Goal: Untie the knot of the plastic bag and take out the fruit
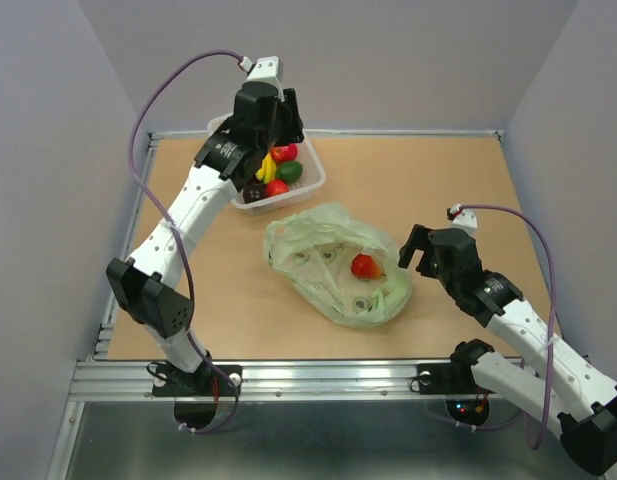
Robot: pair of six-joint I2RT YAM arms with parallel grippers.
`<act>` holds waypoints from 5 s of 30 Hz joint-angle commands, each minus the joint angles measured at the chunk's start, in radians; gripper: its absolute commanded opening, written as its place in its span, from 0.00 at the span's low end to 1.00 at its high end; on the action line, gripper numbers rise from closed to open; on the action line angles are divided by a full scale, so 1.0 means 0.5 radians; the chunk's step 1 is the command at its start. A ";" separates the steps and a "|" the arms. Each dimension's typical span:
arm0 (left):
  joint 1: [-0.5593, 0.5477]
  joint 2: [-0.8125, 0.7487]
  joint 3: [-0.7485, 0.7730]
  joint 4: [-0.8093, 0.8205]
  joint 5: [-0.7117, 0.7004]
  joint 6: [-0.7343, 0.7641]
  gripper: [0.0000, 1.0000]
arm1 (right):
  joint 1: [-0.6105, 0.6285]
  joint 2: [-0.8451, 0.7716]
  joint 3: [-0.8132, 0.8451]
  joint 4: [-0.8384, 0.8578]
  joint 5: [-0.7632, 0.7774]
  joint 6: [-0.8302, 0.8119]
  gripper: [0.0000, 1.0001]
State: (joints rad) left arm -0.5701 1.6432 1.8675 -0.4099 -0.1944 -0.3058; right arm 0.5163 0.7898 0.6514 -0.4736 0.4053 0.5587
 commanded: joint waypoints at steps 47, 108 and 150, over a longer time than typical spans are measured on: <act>-0.820 -0.654 -1.590 0.675 0.327 -0.223 0.94 | -0.011 0.043 0.108 0.162 -0.724 -0.371 0.97; -0.839 0.638 -1.063 0.771 -0.268 -1.033 0.56 | -0.014 0.513 -0.161 0.558 -0.599 0.242 0.01; 0.738 0.815 0.455 0.504 0.192 -0.382 0.55 | -0.017 0.488 -0.011 0.487 -0.485 -0.010 0.01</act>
State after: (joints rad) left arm -0.2375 1.9778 1.9579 -0.1783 -0.0952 -0.4805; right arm 0.5163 1.0634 0.5823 -0.2386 0.1818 0.5903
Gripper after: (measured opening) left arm 0.680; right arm 0.016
